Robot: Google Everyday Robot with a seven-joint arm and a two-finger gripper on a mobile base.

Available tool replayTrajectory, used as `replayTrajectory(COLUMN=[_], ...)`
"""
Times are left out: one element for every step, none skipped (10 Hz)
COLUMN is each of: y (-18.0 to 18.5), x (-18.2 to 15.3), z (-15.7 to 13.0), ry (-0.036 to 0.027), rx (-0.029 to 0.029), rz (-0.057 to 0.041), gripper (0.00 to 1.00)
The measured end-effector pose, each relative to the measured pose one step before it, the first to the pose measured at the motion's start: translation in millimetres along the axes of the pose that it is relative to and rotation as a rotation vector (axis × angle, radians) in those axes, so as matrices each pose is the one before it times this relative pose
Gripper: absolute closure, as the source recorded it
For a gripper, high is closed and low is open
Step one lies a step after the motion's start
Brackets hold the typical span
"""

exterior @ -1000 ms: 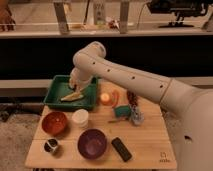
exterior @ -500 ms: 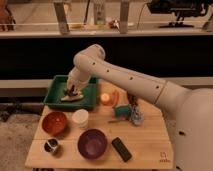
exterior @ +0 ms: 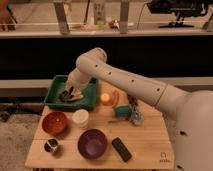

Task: Place brush in tray

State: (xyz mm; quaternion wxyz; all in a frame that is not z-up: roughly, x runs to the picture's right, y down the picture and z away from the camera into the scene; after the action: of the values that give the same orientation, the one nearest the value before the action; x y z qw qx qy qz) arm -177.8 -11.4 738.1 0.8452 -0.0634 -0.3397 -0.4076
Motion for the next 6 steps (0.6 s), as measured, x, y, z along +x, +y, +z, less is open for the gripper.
replayTrajectory(y=[-1.22,-1.28,-0.81,-0.59,0.04,1.38], x=[-1.71,-1.71,-0.97,-1.43,-1.01,-1.09], z=[1.97,1.93,0.34,0.39,-0.85,-2.35], ry=[-0.00396,-0.00626,-0.00540,-0.00767,-0.00325,-0.00029], rx=[0.00606,0.01089,0.00813,0.00923,0.00528,0.00355], rz=[-0.00130,-0.00044,0.00010,-0.00094,-0.00098,-0.00212], gripper=[0.98,0.89,0.81,0.69,0.61,0.51])
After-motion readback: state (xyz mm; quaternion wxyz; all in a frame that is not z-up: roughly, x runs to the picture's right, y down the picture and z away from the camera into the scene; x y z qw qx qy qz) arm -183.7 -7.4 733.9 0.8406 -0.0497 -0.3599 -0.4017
